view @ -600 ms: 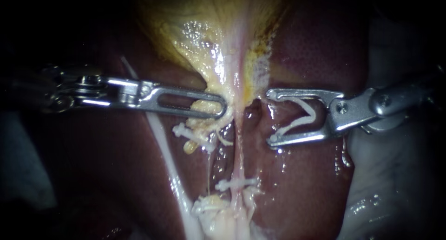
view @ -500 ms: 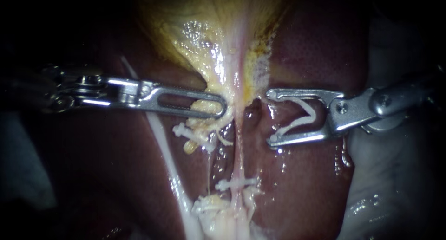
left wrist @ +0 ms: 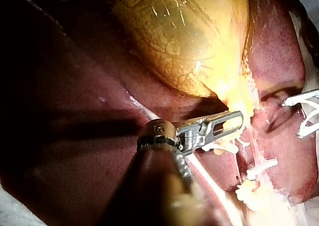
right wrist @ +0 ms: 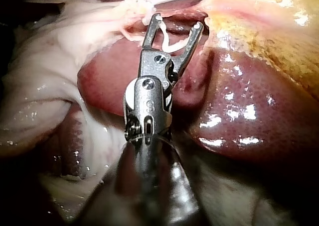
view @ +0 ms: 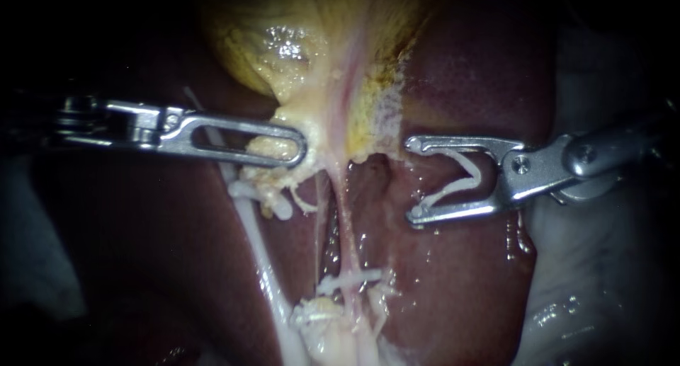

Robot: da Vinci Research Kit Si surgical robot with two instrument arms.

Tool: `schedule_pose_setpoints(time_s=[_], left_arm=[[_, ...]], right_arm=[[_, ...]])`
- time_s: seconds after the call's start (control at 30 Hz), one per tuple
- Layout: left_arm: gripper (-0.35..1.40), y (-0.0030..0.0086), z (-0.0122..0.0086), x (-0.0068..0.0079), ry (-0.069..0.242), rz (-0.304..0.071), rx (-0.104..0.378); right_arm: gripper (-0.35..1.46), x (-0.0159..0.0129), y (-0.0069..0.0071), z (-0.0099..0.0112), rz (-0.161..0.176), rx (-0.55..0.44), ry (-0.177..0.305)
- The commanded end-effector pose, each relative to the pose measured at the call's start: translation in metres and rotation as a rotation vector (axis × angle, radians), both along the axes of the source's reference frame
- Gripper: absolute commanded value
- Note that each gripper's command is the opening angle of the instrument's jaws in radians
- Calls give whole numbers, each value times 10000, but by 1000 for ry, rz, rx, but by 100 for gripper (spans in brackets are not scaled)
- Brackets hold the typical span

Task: Clipping second clip right tube

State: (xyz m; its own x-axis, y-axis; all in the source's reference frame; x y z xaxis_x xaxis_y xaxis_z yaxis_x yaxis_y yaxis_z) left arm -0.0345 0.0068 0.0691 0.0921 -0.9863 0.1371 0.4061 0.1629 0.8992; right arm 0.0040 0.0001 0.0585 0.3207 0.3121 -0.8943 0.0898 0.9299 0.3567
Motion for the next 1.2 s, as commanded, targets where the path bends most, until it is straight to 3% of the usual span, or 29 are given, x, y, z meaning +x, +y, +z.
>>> schedule_pose_setpoints(time_s=[0.03,0.17,0.43,0.63,0.73,0.9,1.2], left_arm=[[-35,0,1,-1,1,-1,-1],[-35,-1,0,-1,1,-2,-1],[-35,-2,-1,-2,1,-3,-1],[-35,-2,-1,-2,2,-3,0],[-35,-2,-1,-2,2,-3,0],[-35,-2,-2,-2,2,-3,0],[-35,-2,-2,-4,2,-4,0]], right_arm=[[50,3,-3,1,3,11,-13],[50,14,-15,12,-4,62,-55],[48,39,-47,51,11,192,-71],[47,55,-64,68,0,312,-85],[46,63,-67,68,0,362,-75],[45,76,-68,64,22,457,-16],[44,101,-76,70,5,505,-1]])
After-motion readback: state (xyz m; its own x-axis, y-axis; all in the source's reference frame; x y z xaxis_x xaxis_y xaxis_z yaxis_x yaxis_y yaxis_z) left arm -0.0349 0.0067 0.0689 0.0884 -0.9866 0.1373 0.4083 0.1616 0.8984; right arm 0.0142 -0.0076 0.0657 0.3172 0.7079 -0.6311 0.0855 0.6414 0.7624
